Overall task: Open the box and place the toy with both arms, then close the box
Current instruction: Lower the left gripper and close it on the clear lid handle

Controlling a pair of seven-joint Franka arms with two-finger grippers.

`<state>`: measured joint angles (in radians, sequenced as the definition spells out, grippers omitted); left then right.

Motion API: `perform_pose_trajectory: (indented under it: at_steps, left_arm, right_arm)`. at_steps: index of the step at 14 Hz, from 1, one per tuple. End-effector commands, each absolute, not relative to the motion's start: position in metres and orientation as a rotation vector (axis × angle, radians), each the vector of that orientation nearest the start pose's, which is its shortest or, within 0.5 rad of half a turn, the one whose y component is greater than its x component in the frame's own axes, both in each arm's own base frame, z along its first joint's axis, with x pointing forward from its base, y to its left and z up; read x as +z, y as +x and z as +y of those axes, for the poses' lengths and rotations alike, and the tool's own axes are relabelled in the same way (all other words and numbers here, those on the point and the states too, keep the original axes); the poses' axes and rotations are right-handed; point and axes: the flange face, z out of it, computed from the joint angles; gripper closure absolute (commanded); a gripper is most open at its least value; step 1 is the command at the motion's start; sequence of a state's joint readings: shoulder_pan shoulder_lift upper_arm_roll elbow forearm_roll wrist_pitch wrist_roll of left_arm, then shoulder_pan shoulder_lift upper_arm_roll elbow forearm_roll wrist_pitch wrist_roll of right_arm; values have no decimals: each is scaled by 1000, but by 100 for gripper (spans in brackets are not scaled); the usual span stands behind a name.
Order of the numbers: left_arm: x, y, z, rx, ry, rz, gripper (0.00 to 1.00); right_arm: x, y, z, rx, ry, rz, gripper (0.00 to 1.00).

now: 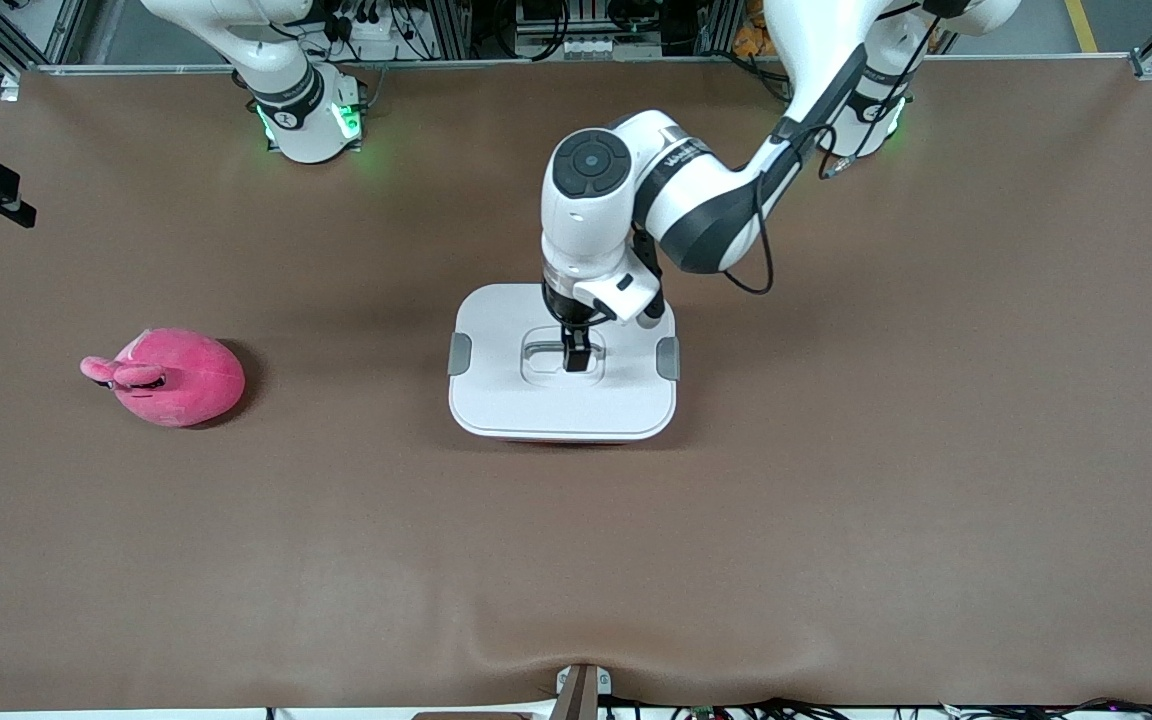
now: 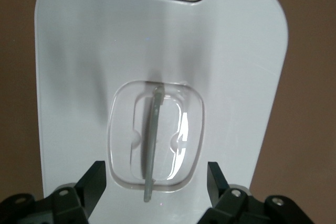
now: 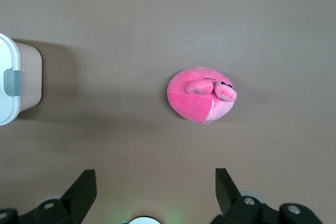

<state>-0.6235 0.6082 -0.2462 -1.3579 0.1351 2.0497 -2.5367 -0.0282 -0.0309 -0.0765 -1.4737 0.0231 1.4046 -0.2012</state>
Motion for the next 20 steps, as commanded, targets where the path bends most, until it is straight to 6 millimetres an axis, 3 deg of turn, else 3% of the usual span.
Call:
perform_pose_trajectory:
  at_steps: [1,10,20]
  left_arm:
    - [377,513,-537,-36,1999,2254,17]
    - [357,501,-552,0,2055,2210,21]
    - [348,502,-550,13,2070,2215,39]
  right_arm:
    - [675,524,-54,56,-3108,-130,0]
    - [675,524,-54,56,-3107,-125,0]
    - [669,526,-57,72,-3107,-122,0]
